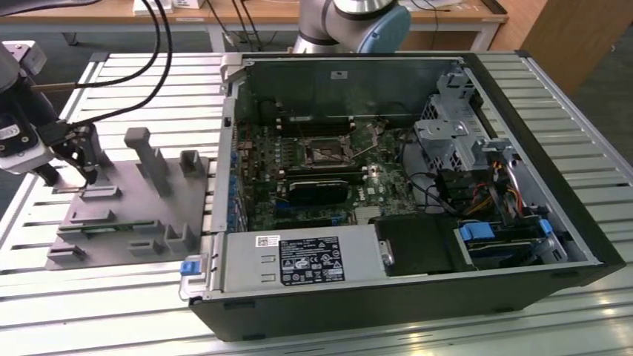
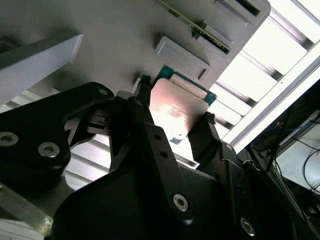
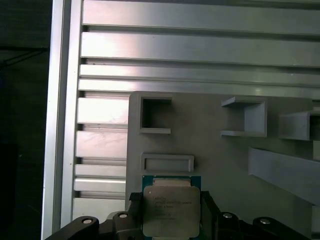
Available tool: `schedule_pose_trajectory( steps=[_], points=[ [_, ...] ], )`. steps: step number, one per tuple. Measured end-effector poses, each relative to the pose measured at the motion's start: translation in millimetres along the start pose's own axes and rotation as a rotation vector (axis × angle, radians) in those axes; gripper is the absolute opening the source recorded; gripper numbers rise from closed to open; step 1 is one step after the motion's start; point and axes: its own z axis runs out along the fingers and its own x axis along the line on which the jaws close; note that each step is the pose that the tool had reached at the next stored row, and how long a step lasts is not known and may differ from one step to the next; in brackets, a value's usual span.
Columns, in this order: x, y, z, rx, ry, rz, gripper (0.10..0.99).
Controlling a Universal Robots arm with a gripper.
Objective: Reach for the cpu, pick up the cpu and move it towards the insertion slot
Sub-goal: 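Pick up the cpu and move it towards the insertion slot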
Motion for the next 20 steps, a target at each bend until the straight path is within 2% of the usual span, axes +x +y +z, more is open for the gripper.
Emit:
schedule_pose_trajectory(
  steps=[20],
  points=[
    [-0.1, 0.6, -15.5, 0.000, 0.0000, 0.000, 0.545]
  ],
)
